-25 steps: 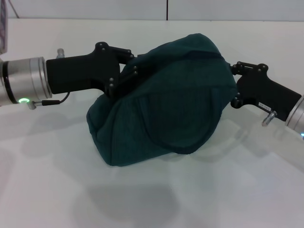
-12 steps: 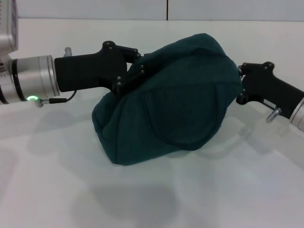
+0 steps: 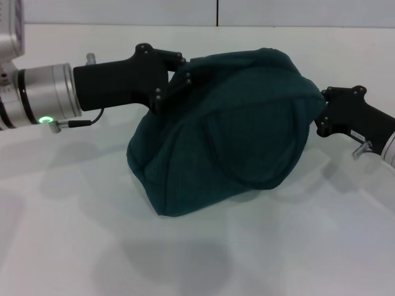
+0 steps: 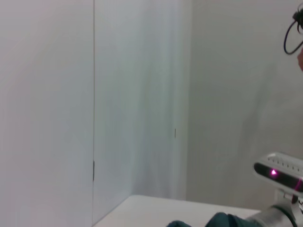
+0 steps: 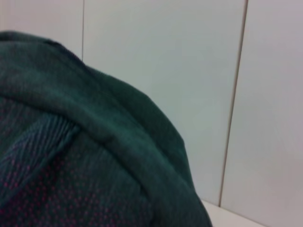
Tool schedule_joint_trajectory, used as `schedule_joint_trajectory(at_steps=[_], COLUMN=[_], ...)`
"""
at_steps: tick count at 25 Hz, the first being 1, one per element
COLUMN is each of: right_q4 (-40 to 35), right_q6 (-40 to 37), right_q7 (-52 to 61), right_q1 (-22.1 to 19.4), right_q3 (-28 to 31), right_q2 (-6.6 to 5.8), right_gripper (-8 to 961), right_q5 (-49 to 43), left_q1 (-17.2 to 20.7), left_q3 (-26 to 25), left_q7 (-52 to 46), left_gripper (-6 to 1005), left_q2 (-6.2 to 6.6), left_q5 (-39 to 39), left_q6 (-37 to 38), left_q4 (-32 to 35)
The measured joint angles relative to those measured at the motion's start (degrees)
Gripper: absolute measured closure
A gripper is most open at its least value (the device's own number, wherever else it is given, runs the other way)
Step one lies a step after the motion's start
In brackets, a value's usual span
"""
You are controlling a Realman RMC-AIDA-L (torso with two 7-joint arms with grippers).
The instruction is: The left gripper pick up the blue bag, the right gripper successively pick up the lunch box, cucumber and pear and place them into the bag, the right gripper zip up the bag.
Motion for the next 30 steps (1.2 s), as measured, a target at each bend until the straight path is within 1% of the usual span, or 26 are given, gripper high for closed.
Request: schedule_joint_trajectory(at_steps=[5, 9, 11, 16, 17, 18, 20, 22, 25, 28, 30], right_q4=[1.16, 1.45, 1.1, 0.29, 0.17, 0.07, 0.04, 0.0, -0.04, -0.06, -0.07], right_q6=[0.07, -0.03, -0.39, -0.64, -0.66, -0.68, -0.71, -0.77, -0.8, -0.82, -0.78], right_q7=[0.02, 0.04, 0.09, 0.74, 1.02, 1.46, 1.88, 2.03, 2.05, 2.07, 2.38], right_q1=[0.07, 0.13, -0.08, -0.22, -0.17, -0.04, 0.1, 0.09, 0.09, 0.14, 0.15], right_q3=[-0.02, 0.0, 0.2, 0.53, 0.53, 0.54, 0.55, 0.64, 0.73, 1.03, 1.18], right_q2=[-0.06, -0.05, 0.02, 0.05, 0.04, 0.02, -0.01, -0.05, -0.14, -0.14, -0.14], right_gripper=[926, 922, 921, 917, 916, 916, 914, 838, 723, 627, 569], right_q5=[-0.12, -0.12, 0.15, 0.5, 0.59, 0.96, 1.84, 2.78, 3.78, 3.94, 3.94], left_q1=[-0.03, -0.1, -0.06, 1.07, 1.07, 2.14, 3.24, 4.16, 6.52, 8.92, 9.63], left_q3=[0.0, -0.01, -0.03, -0.02, -0.02, -0.02, -0.05, -0.07, -0.1, -0.1, -0.09], left_q7=[-0.7, -0.72, -0.46, 2.36, 2.36, 3.61, 4.07, 4.19, 4.67, 8.08, 9.72], left_gripper=[821, 813, 809, 799, 797, 795, 790, 786, 780, 774, 733], left_q2=[0.46, 0.39, -0.07, -3.08, -3.08, -3.55, -3.57, -3.51, -3.49, -3.54, -3.55], left_q5=[-1.02, -1.28, -1.88, -6.53, -6.53, -7.92, -9.17, -10.87, -16.45, -21.82, -23.58], left_q6=[0.14, 0.22, -0.38, -5.58, -5.58, -7.95, -9.54, -10.07, -9.78, -9.92, -10.15], left_q4=[1.16, 1.31, 1.31, 0.94, 0.94, 2.24, 4.03, 5.17, 6.71, 9.7, 11.07])
